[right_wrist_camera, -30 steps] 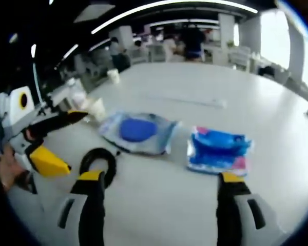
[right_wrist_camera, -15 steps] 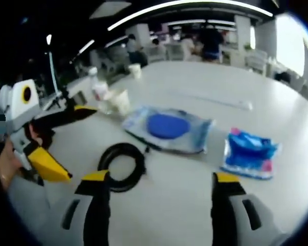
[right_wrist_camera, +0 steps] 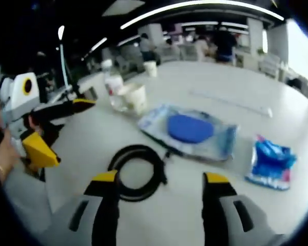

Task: Arrange the tabletop items into an orderly group along one side of the table until the central work area is clear of visible clutter.

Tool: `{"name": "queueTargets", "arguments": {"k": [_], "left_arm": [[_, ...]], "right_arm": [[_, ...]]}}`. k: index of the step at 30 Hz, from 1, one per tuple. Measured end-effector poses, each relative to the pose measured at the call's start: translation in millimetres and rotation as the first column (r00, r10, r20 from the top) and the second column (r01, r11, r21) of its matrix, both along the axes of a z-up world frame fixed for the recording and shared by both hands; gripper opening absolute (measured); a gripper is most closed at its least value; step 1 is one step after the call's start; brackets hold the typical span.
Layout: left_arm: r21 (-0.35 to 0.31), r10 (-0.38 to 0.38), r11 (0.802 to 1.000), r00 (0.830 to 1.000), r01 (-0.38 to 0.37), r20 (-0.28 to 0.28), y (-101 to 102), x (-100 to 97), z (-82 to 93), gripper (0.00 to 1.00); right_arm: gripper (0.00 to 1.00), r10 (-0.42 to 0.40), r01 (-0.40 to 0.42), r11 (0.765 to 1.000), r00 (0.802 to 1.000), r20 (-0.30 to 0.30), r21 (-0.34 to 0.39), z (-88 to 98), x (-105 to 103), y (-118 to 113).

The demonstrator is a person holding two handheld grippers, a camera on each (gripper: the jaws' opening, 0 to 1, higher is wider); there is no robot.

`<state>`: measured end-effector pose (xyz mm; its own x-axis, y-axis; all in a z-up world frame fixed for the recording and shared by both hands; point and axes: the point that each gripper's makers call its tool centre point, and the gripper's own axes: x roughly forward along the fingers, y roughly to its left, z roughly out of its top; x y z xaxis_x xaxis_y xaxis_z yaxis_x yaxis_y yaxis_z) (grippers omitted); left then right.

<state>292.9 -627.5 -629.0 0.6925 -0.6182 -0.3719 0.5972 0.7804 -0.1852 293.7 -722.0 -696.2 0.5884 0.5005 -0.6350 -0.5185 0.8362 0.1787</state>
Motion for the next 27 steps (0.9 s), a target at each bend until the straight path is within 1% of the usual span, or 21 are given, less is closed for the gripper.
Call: {"name": "queueTargets", "arguments": {"k": [3,5,7,10,12,15,18,20,22,24,27], "left_arm": [[0.007,0.022,1.0,1.0,-0.022,-0.008,8,-1.4,-2.7,1.0],[-0.012,0.061,0.998,0.998,-0.061,-0.013,16,-0.1,-2.4,1.0],[-0.02,0.057,0.998,0.998,-0.057,-0.014,20,-3.1,-1.4,1.0],[0.011,0.073,0.997,0.997,-0.073,-0.011,28,-4.4,-3.3,1.0],[0.013,0.083,0.996,0.997,-0.083,-0.011,32,-4.0,-3.3,1.0],[0.005,0.096,0.995,0.995,-0.096,-0.012,37,-3.2,-2.5,0.99],[0.022,0.099,0.995,0.995,-0.099,-0.004,41,-2.7,-2.5,0.99],[0.03,0.105,0.994,0.994,-0.105,-0.006,45,-2.5,-3.2,0.99],[0.029,0.107,0.994,0.994,-0.107,-0.009,46,-2.3,-3.5,0.99],[0.033,0.115,0.993,0.993,-0.115,-0.009,49,-1.9,-3.5,0.99],[0.036,0.122,0.992,0.992,-0.122,-0.008,51,-0.9,-3.7,0.98]], "right_arm": [[0.56,0.035,-0.035,0.999,0.999,0.011,-0.033,-6.3,3,5],[0.51,0.051,-0.051,0.998,0.999,0.007,-0.048,-12.4,5,8],[0.48,0.054,-0.054,0.997,0.999,0.004,-0.051,-17.1,7,11],[0.43,0.068,-0.067,0.996,0.998,0.008,-0.062,-22.0,11,15],[0.4,0.075,-0.074,0.995,0.997,0.015,-0.068,-24.3,15,16],[0.35,0.086,-0.085,0.994,0.996,0.009,-0.072,-28.9,18,20],[0.3,0.082,-0.082,0.993,0.997,-0.008,-0.088,-35.2,21,20],[0.29,0.077,-0.078,0.993,0.997,-0.015,-0.087,-37.7,22,20],[0.26,0.081,-0.084,0.992,0.996,-0.027,-0.096,-41.7,22,21],[0.21,0.085,-0.089,0.99,0.996,-0.037,-0.114,-45.5,21,20],[0.19,0.084,-0.088,0.989,0.996,-0.042,-0.121,-48.2,21,21]]}}
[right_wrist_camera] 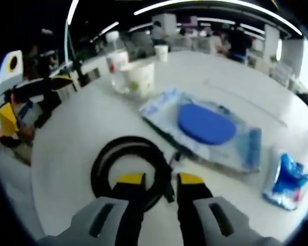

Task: Arrange the tabletop items into an orderly group along one side of the table until the central work area is clear of visible clutter.

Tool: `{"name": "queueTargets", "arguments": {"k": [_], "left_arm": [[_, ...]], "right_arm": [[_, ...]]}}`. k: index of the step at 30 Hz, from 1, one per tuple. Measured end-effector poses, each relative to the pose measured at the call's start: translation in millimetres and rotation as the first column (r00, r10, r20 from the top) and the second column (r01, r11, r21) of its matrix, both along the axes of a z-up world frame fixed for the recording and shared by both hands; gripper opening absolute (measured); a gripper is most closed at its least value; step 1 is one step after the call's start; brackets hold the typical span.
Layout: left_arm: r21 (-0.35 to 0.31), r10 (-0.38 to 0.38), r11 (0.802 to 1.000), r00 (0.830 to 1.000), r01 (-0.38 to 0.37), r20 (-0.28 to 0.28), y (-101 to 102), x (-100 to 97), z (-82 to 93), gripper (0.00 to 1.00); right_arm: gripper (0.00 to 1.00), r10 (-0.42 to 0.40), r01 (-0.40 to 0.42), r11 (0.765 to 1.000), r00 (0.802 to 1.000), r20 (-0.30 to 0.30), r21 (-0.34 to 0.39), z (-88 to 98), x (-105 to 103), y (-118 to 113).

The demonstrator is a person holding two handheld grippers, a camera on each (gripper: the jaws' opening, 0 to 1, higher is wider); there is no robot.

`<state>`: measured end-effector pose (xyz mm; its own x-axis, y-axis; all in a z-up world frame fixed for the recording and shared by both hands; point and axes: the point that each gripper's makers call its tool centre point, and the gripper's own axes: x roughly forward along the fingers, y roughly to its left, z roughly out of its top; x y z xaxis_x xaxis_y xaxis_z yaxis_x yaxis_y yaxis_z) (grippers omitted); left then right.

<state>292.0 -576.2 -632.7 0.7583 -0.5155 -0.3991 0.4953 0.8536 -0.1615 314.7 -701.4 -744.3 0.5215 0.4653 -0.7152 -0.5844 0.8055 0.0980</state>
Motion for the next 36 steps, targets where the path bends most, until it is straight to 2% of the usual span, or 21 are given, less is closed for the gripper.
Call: {"name": "queueTargets", "arguments": {"k": [1,2,10,18,20,27,36], "left_arm": [[0.001,0.001,1.0,1.0,-0.001,-0.005,1,-0.1,-0.6,0.98],[0.001,0.003,1.0,1.0,-0.003,-0.004,1,0.2,-0.7,0.97],[0.016,0.015,1.0,1.0,-0.015,-0.007,9,-0.5,-2.3,0.96],[0.028,0.03,0.999,1.0,-0.03,-0.008,17,-2.7,-2.6,0.96],[0.03,0.032,0.999,0.999,-0.032,-0.007,18,-3.4,-2.6,0.96],[0.037,0.044,0.998,0.999,-0.044,-0.008,23,-2.9,-3.3,0.96],[0.04,0.05,0.998,0.999,-0.049,-0.008,26,-3.2,-2.3,0.96]], "right_arm": [[0.17,0.007,-0.007,1.0,1.0,0.021,-0.024,0.0,2,-2],[0.17,0.007,-0.006,0.999,1.0,0.018,-0.038,-0.8,1,-2],[0.1,-0.006,0.01,0.997,0.999,0.043,-0.075,-0.9,3,0],[0.06,-0.062,0.062,0.998,0.998,0.007,-0.025,-0.2,4,-3],[0.06,-0.105,0.105,0.994,0.994,-0.02,0.013,0.1,3,-3],[0.06,-0.127,0.13,0.99,0.991,-0.05,0.061,3.7,1,-7],[0.05,-0.147,0.155,0.98,0.987,-0.065,0.125,20.6,-6,-6]]}}
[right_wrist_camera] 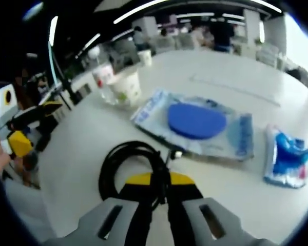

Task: Arrange the tabletop items into an orderly group along one side of the table until the central work area is clear of visible clutter.

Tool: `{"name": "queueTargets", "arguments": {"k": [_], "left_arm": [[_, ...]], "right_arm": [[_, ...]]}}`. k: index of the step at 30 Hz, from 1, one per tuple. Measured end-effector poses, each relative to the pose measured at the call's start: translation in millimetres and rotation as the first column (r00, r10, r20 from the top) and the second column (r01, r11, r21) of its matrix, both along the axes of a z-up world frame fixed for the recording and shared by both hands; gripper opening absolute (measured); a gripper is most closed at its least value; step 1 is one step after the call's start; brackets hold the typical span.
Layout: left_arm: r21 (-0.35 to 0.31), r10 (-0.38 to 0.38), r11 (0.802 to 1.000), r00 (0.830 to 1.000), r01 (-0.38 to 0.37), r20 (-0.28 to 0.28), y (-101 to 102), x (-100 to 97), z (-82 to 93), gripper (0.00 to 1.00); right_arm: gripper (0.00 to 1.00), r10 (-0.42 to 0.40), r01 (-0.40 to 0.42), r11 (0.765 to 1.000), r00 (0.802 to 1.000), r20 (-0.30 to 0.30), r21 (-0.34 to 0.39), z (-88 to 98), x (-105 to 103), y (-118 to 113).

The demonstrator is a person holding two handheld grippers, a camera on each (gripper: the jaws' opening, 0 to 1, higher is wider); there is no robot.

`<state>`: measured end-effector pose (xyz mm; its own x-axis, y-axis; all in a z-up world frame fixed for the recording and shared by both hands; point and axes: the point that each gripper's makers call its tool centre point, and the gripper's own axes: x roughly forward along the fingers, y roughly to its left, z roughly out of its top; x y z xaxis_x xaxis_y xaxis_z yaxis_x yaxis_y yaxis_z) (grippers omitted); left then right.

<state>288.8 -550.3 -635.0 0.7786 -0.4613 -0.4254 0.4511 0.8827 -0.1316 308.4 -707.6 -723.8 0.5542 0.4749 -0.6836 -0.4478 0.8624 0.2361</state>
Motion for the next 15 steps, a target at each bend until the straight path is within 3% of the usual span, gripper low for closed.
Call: {"name": "queueTargets", "arguments": {"k": [15], "left_arm": [[0.005,0.012,1.0,1.0,-0.012,-0.002,5,-1.0,1.2,0.96]], "right_arm": [[0.05,-0.01,0.007,0.994,1.0,0.028,0.112,46.1,-11,5]]}}
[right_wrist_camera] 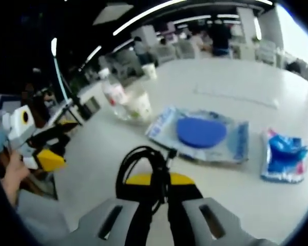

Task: Arrange the tabletop items into an orderly group along one side of the table until the central work area is clear of visible clutter.

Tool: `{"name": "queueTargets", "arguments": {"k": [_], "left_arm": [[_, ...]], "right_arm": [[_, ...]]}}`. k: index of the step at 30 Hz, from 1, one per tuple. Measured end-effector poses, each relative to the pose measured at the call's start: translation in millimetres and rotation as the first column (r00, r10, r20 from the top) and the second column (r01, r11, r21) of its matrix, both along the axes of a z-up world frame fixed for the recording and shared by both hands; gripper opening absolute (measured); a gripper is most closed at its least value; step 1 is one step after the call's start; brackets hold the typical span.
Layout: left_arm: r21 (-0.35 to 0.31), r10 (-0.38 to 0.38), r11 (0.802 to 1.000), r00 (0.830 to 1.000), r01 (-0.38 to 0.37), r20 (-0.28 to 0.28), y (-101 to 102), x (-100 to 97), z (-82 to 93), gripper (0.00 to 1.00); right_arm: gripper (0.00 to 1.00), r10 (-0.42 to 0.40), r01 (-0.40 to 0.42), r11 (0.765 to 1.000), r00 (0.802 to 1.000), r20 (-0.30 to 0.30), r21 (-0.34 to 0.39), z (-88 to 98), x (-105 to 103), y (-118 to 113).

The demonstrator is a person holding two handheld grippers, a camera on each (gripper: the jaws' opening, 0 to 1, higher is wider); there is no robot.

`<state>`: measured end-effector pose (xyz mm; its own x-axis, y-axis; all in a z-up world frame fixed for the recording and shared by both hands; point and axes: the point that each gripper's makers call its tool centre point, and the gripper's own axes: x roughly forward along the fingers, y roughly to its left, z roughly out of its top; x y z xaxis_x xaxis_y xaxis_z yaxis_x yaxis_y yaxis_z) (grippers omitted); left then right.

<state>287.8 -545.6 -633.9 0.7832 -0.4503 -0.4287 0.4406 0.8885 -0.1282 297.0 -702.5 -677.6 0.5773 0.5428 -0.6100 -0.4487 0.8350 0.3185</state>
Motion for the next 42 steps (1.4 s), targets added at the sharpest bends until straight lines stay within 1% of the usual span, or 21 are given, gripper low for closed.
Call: {"name": "queueTargets", "arguments": {"k": [3,7,14,29,32,42], "left_arm": [[0.002,-0.004,1.0,1.0,0.004,-0.001,-1,-0.4,-0.4,0.96],[0.001,-0.006,1.0,1.0,0.006,0.0,-2,-0.4,-0.1,0.96],[0.005,-0.004,1.0,1.0,0.004,-0.002,0,-0.7,-0.4,0.96],[0.018,-0.009,1.0,1.0,0.009,-0.006,1,-2.5,-2.0,0.96],[0.021,-0.014,1.0,1.0,0.014,-0.007,0,-3.2,-2.3,0.96],[0.035,-0.023,0.999,1.0,0.024,-0.009,1,-4.2,-2.7,0.96]], "right_arm": [[0.05,-0.005,0.004,1.0,1.0,0.008,0.021,11.2,-3,0],[0.05,-0.01,0.01,1.0,1.0,0.019,0.022,20.2,-5,-4],[0.05,-0.032,0.031,0.999,0.999,0.029,0.014,30.6,-7,-19],[0.05,-0.091,0.091,0.996,0.996,0.026,-0.001,39.4,-15,-53],[0.05,-0.104,0.104,0.995,0.994,0.021,0.001,39.3,-17,-60],[0.05,-0.152,0.153,0.988,0.988,0.019,-0.024,35.0,-20,-87]]}}
